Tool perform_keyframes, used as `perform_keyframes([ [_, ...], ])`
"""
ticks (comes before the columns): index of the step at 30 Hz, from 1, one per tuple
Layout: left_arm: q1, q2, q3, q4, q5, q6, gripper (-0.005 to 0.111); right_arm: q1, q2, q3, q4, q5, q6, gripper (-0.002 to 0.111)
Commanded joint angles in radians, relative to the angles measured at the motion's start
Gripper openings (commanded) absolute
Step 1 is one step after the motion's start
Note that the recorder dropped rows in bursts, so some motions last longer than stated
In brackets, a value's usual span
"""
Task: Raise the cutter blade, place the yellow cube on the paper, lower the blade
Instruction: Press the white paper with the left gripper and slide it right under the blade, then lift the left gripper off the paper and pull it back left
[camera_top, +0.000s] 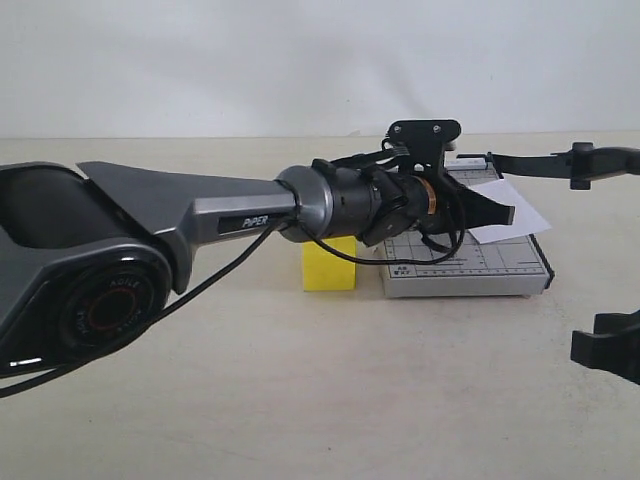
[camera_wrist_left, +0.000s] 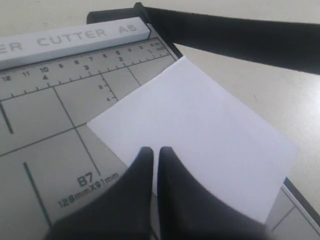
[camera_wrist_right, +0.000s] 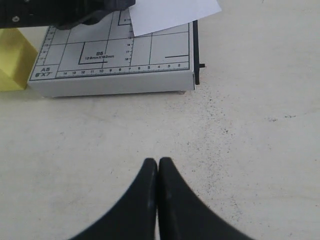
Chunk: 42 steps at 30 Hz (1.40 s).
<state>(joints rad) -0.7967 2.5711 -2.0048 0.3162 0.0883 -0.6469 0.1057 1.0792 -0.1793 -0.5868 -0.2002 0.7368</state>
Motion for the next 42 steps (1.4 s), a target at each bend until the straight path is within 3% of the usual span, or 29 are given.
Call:
perform_keyframes([
  [1,-0.005,0.023,0.006,0.018,0.034,-0.006,0.004,-0.003,0.0,0.0,-0.001,-0.005,-0.009,0.0],
  [25,-0.002,0.023,0.006,0.046,-0.167,0.004,0.004,-0.003,0.0,0.0,-0.001,-0.005,0.014,0.0],
  [37,-0.004,-0.054,0.006,0.046,-0.169,0.04,0.004,-0.003,0.0,0.0,-0.001,-0.005,0.014,0.0],
  [42,-0.004,-0.139,0.013,0.046,-0.041,0.067,0.004,-0.003,0.0,0.0,-0.001,-0.002,0.016,0.0],
])
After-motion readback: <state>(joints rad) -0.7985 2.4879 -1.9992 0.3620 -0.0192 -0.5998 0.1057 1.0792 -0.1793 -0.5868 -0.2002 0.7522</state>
